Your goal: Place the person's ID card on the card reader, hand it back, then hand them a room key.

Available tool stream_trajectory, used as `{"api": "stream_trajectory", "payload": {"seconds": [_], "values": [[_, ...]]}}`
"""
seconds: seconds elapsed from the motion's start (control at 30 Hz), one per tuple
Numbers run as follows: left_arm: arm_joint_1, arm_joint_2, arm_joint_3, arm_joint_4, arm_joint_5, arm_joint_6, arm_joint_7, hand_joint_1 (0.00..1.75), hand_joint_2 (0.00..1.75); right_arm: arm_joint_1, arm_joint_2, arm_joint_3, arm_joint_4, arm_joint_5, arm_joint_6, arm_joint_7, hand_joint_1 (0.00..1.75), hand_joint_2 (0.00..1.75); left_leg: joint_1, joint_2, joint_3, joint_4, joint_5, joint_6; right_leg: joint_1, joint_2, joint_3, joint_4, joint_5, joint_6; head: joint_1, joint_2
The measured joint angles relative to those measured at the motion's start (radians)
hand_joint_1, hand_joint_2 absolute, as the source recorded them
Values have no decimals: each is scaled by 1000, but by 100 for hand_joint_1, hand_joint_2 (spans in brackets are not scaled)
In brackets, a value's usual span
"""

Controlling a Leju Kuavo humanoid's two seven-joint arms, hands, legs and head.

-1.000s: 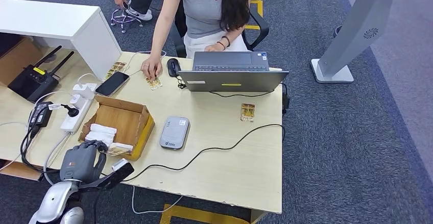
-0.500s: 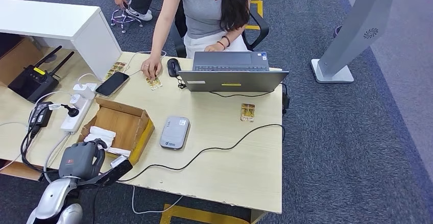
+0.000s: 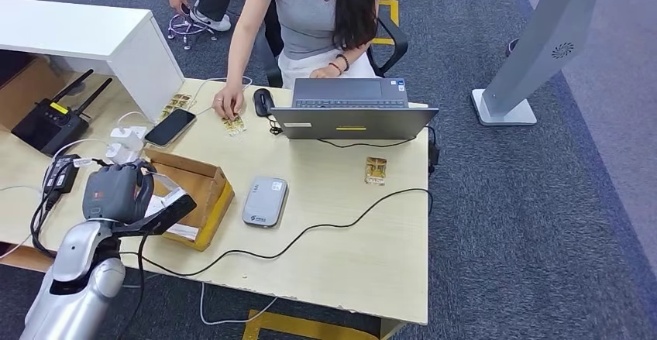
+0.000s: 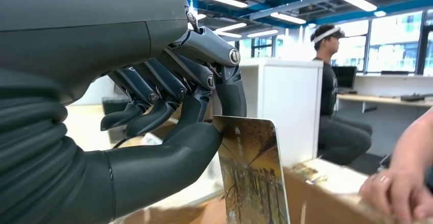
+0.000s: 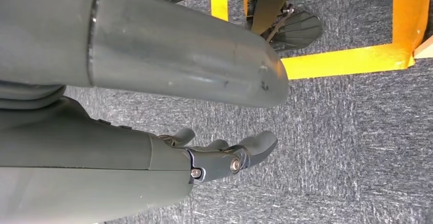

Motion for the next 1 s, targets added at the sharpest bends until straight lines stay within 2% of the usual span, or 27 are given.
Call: {"api": "stream_trajectory", "payload": {"seconds": [0.3, 0.57, 0.83, 0.97, 1.0], "values": [[-166, 4, -51, 57, 17, 2, 0, 175, 175, -6, 0, 1, 0, 27, 5, -1, 0, 0, 0, 0, -1, 0, 0, 0, 0, 0, -1, 0, 0, 0, 0, 0], [-516, -3, -115, 282, 4, 30, 21, 175, 175, -34, 0, 24, 0, 85, 19, 32, 0, 0, 1, 0, -1, 1, 4, 0, 0, 0, -1, 0, 4, -2, 0, 0], [-844, -26, -168, 672, -49, 88, 48, 175, 175, -55, 2, 61, 0, 134, 30, 70, 0, 0, 0, 0, -1, 1, 4, 0, 0, 0, -1, 0, 4, -1, -1, 0], [-913, -39, -178, 787, -47, 96, 52, 0, 175, -55, 3, 70, 0, 137, 31, 71, 0, 0, 0, 0, -1, 0, 4, 0, 0, 0, -1, 0, 4, -1, -1, 0], [-921, -42, -180, 807, -46, 99, 52, 0, 175, -55, 3, 72, 0, 137, 31, 71, 0, 0, 0, 0, -1, 0, 4, 0, 0, 1, -1, 0, 4, -1, -1, 0]]}}
